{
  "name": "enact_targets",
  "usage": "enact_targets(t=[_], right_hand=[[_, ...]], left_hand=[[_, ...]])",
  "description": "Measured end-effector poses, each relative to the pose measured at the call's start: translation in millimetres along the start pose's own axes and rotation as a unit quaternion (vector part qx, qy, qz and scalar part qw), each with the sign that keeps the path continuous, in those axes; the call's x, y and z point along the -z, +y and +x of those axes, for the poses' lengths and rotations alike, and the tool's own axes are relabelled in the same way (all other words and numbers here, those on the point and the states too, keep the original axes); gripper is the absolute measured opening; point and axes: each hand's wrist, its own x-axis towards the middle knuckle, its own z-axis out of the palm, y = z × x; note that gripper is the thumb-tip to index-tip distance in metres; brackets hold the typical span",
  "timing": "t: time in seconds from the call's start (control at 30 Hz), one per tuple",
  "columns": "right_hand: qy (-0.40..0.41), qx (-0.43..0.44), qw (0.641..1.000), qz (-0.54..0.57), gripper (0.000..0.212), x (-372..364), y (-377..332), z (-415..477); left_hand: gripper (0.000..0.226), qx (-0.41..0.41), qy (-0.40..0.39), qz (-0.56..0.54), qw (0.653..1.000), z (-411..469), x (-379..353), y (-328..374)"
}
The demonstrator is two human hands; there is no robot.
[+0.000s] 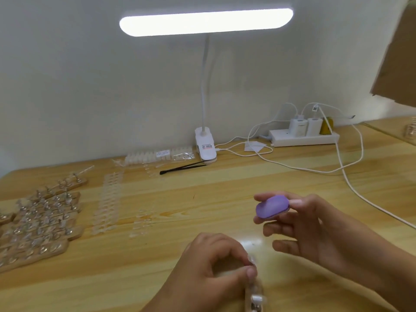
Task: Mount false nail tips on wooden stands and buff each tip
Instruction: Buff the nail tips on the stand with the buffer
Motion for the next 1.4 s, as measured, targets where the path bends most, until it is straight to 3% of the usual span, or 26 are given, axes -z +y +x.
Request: enact_targets(t=[0.1, 0.17, 0.23, 0.3, 0.33, 0.43, 0.5, 0.53, 0.7, 0.83, 0.93, 1.0, 1.1, 1.23, 1.4], right_hand=[[-0.008, -0.014, 0.994, 0.105, 0.061, 4, 2, 1], [0.014, -0.012, 0.992, 0.129, 0.062, 2, 0, 1], [0.051, 0.008, 0.996, 0.078, 0.055, -4, 0, 1], [0.112, 0.082, 0.987, -0.075, 0.045, -12, 5, -2], [0.133, 0.143, 0.963, -0.184, 0.044, -17, 8, -4], [0.144, 0.315, 0.829, -0.440, 0.040, -25, 18, -12], [0.146, 0.378, 0.765, -0.501, 0.039, -24, 25, -13], [0.150, 0.388, 0.757, -0.504, 0.040, -24, 26, -12], [0.144, 0.379, 0.768, -0.495, 0.040, -22, 26, -8], [0.132, 0.385, 0.745, -0.528, 0.049, -23, 27, -9], [0.110, 0.392, 0.764, -0.501, 0.068, -26, 30, -8], [0.110, 0.396, 0.756, -0.510, 0.062, -27, 29, -9], [0.116, 0.400, 0.730, -0.542, 0.050, -28, 26, -10], [0.095, 0.391, 0.746, -0.530, 0.055, -32, 30, -9], [0.079, 0.386, 0.739, -0.547, 0.050, -36, 32, -5]], left_hand=[[0.030, 0.056, 0.030, -0.166, 0.984, -3, 5, 1], [0.029, 0.050, 0.043, -0.206, 0.976, -4, 8, 3], [0.027, 0.040, 0.051, -0.215, 0.974, -4, 10, 5], [0.022, 0.037, 0.056, -0.221, 0.973, -5, 11, 7], [0.020, 0.036, 0.057, -0.224, 0.972, -6, 11, 8], [0.017, 0.038, 0.058, -0.246, 0.967, -7, 11, 9], [0.018, 0.044, 0.055, -0.298, 0.952, -7, 9, 9], [0.020, 0.050, 0.052, -0.328, 0.942, -6, 8, 9], [0.044, 0.084, 0.080, -0.404, 0.907, -1, 3, 8], [0.036, 0.094, 0.048, -0.455, 0.884, -1, 7, 7], [0.044, 0.102, 0.027, -0.502, 0.858, -1, 10, 7], [0.042, 0.103, 0.024, -0.514, 0.851, 0, 10, 7], [0.040, 0.103, 0.023, -0.513, 0.852, 0, 10, 8], [0.041, 0.111, 0.027, -0.498, 0.859, -1, 8, 8], [0.034, 0.102, 0.005, -0.442, 0.891, -5, 8, 11]])
